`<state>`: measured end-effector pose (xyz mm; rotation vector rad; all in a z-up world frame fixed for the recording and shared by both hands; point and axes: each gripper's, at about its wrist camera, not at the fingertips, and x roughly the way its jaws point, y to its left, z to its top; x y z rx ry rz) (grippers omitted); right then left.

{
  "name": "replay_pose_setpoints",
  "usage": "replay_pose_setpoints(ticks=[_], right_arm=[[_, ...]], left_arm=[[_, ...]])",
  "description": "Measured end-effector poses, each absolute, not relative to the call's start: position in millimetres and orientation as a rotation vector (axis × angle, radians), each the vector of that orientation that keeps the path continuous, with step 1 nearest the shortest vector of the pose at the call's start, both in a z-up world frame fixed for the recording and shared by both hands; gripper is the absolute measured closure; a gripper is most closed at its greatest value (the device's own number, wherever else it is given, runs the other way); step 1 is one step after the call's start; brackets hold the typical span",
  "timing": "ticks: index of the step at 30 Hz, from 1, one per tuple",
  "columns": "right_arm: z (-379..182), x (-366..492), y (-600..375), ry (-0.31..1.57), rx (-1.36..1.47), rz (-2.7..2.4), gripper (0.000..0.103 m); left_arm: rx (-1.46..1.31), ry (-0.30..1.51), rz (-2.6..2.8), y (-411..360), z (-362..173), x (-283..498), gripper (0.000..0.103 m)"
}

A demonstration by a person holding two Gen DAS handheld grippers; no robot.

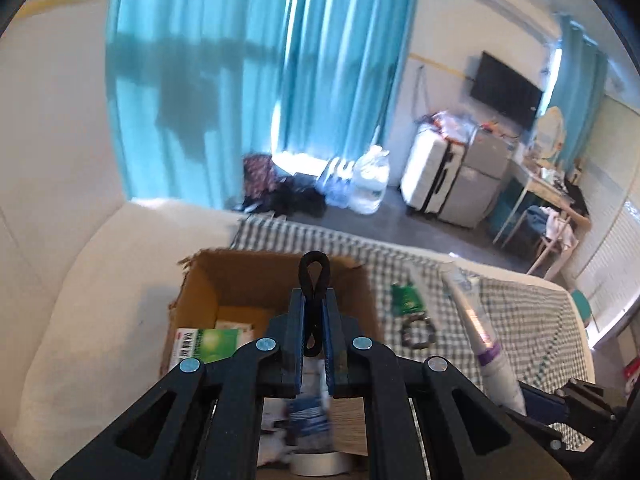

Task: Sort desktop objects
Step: 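Carry the hair tie and white tube over the cardboard box and open both tools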

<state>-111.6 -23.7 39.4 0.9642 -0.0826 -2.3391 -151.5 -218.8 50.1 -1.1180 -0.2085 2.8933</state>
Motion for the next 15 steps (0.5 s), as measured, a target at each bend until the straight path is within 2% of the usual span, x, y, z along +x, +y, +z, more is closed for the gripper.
replay_pose_setpoints(ticks=[5,8,10,11,12,13,14,15], right_arm=[[8.3,-151.5,-54.8,-0.067,1.05,-2.3,0.08],[-6.6,-172.5,-56.3,-0.127,1.079,-2.298,0.079],[-14.6,-184.8,-53.5,-0.19,1.09,-2.281,0.066],[-16.5,-188.0,-51.6,-0.198,1.087,-2.297,0.052],[-16.9,-188.0,-50.3,-0.199,1.082,-2.313,0.048],[-17.1,-189.6,-46.5,-0.199,1.075,-2.333,0.048],[-16.9,-191.2,-40.4,-0.206,1.064,-2.357,0.048],[-16.4,-191.8,-32.9,-0.218,1.054,-2.38,0.048]], left_arm=[[-1.202,-0.163,2.888,-239.5,22.1,-182.9,0.095],[-1.267,-0.154,2.878,-247.4,6.6,-202.6,0.095],[-1.294,-0.15,2.862,-249.1,-2.6,-212.9,0.093],[-1.309,-0.14,2.856,-249.1,-7.3,-217.4,0.087],[-1.328,-0.125,2.854,-249.9,-13.1,-223.5,0.082],[-1.342,-0.115,2.856,-250.4,-17.7,-227.7,0.061],[-1.356,-0.111,2.865,-251.1,-22.2,-231.2,0.035],[-1.359,-0.119,2.875,-251.7,-25.2,-232.4,0.027]])
